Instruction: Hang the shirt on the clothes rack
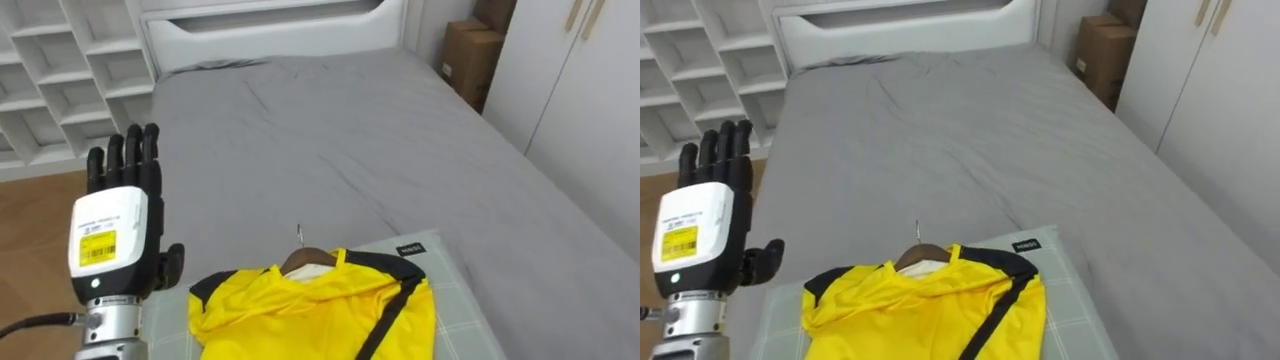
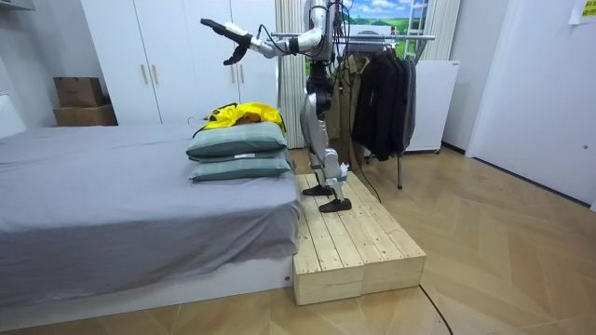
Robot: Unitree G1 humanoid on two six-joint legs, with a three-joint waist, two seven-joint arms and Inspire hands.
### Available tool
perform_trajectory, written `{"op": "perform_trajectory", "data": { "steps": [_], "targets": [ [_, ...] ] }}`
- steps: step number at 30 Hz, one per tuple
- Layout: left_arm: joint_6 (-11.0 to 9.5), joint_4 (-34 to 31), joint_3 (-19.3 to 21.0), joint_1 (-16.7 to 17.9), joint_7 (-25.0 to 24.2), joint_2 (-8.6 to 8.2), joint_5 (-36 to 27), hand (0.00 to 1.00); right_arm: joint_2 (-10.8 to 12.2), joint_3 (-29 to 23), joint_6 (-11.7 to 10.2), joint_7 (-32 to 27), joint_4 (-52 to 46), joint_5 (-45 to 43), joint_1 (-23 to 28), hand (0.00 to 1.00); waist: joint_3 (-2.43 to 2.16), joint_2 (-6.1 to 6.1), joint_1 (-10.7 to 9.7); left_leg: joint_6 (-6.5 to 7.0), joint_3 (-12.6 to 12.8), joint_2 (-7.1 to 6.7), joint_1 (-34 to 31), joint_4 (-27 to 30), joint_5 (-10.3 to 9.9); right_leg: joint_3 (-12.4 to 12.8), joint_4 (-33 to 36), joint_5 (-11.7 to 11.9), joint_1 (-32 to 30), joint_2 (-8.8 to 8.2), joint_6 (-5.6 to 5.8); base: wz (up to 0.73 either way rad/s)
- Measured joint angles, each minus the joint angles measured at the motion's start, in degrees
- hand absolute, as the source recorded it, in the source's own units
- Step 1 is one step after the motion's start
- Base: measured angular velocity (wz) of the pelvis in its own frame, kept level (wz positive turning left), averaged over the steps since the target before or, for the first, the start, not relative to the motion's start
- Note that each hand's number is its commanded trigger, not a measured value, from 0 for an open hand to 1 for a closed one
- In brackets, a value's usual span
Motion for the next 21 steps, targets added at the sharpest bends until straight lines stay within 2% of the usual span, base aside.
{"op": "perform_trajectory", "data": {
  "steps": [4, 9, 14, 21],
  "targets": [
    [0.02, 0.80, -1.06, -0.16, -1.04, 0.00, 0.05, 0.00, 0.00, 0.03, 0.11, 0.52, 0.03, -0.16, 0.20, 0.00, 0.21, -0.32, -0.12, 0.00, 1.59, 0.09, 0.43, 0.00, 0.00, 0.80, 0.60, -0.01, -0.17, 0.11, 0.01, -0.10],
    [0.12, 2.46, -1.20, -0.46, -1.26, 0.00, 0.09, 0.00, 0.07, 0.04, 0.14, 0.62, 0.20, -0.85, 0.14, 0.00, 0.17, -0.39, -0.87, 0.00, 2.73, 0.06, 0.65, 0.01, 0.00, 1.16, 0.77, 0.00, -0.18, 0.06, 0.02, -0.05],
    [0.42, 7.00, -1.29, -1.04, -1.30, 0.00, 1.36, 0.00, 0.08, 0.02, 0.90, 0.61, 0.68, -0.73, 0.05, 0.00, 0.14, -0.42, -1.37, 0.00, 2.63, 0.02, 0.57, 0.04, 0.00, 1.09, 0.78, 0.03, -0.28, 0.03, 0.07, 0.00],
    [0.94, 14.88, -1.12, -6.42, -1.18, 0.08, 1.01, 0.00, 0.13, 0.00, 1.28, 0.39, 0.64, 0.74, -0.97, 0.00, -0.10, -0.58, -1.14, 0.10, 2.87, -0.15, -2.09, 0.19, 0.06, 1.38, 1.51, 0.04, -3.36, -0.08, 0.05, -0.03]
  ]
}}
